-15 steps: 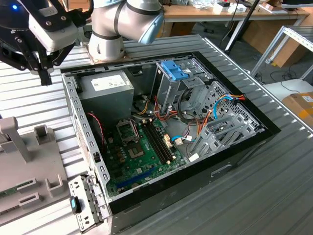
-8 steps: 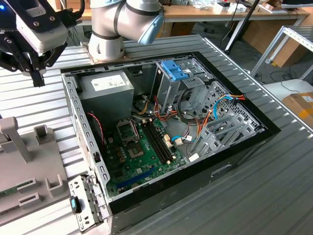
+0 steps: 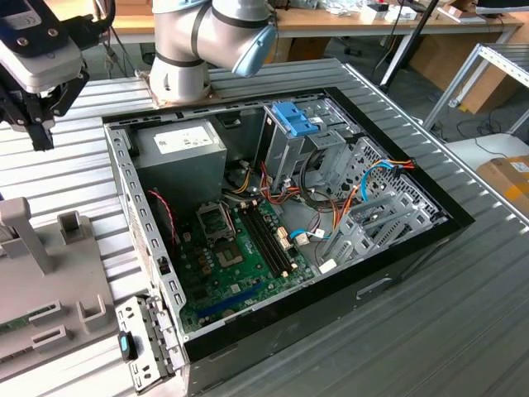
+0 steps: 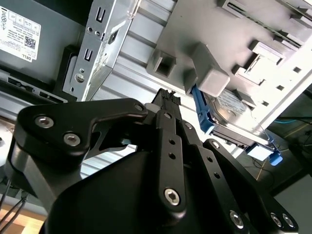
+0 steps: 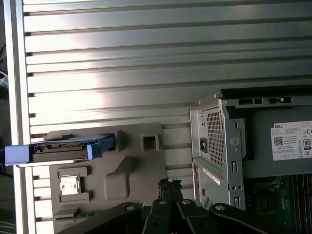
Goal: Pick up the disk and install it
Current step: 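Reach for the disk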
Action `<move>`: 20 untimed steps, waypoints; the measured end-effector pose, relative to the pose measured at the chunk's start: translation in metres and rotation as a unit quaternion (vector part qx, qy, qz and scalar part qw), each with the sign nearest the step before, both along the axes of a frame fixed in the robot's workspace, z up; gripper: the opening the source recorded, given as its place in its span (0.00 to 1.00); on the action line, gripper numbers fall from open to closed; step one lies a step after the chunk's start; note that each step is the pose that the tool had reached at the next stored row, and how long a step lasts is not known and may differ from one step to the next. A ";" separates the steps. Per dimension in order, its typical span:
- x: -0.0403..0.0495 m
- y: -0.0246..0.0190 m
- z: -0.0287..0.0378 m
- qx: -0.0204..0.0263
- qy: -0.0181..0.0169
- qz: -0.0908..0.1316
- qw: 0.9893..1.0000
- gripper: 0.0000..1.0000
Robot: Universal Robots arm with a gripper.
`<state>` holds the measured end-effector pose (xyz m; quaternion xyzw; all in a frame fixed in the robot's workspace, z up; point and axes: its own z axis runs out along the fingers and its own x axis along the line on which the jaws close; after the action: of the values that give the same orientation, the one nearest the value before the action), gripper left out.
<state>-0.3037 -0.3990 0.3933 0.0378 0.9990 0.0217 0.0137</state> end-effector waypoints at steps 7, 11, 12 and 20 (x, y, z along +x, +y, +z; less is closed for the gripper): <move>-0.0033 0.0000 0.0000 0.000 0.000 0.000 1.000 0.11; -0.0034 0.0000 0.0000 0.000 0.000 0.000 1.000 0.11; -0.0035 0.0000 0.0000 0.000 0.000 0.000 1.000 0.11; -0.0064 0.0025 0.0000 0.000 0.000 0.000 1.000 0.11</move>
<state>-0.3101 -0.3964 0.3933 0.0378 0.9990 0.0217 0.0137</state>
